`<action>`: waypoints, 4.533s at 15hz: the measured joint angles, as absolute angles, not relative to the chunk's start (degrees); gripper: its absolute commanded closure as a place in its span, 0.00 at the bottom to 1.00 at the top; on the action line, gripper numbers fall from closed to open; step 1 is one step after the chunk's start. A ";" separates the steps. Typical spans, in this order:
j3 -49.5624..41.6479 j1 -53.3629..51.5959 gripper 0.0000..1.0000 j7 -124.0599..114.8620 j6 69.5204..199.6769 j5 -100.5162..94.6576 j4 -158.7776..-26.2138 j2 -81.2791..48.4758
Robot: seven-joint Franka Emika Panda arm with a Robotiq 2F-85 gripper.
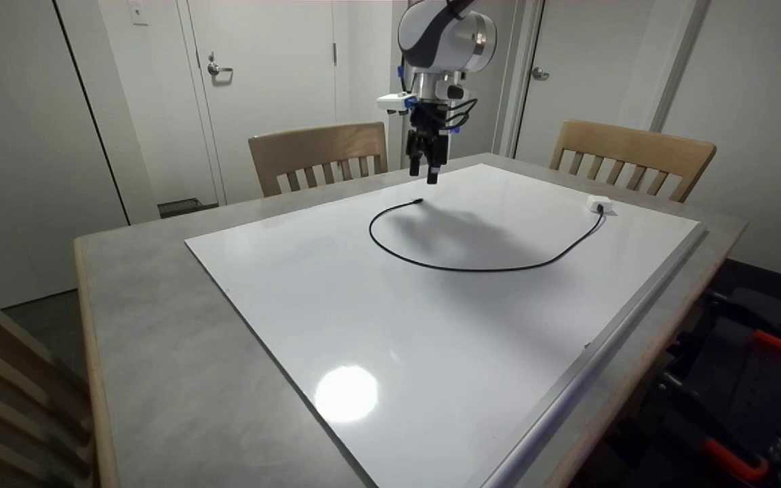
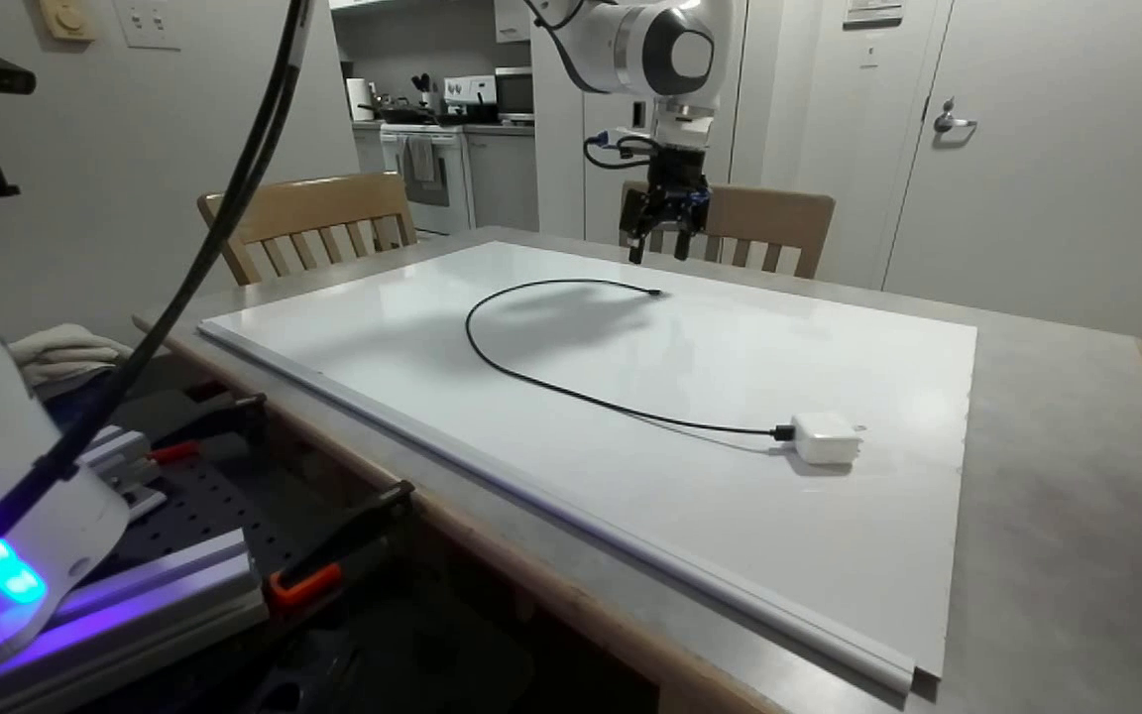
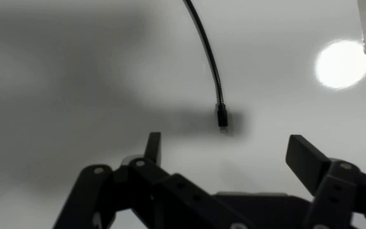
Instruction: Straighten the charger
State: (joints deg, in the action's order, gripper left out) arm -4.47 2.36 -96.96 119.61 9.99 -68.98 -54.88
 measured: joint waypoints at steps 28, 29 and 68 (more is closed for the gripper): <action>-2.47 3.31 0.00 -70.81 132.32 14.94 -75.55 -55.80; -2.88 3.18 0.00 -70.84 132.23 14.89 -75.74 -55.80; -4.31 1.12 0.98 -71.37 124.54 10.59 -69.64 -56.47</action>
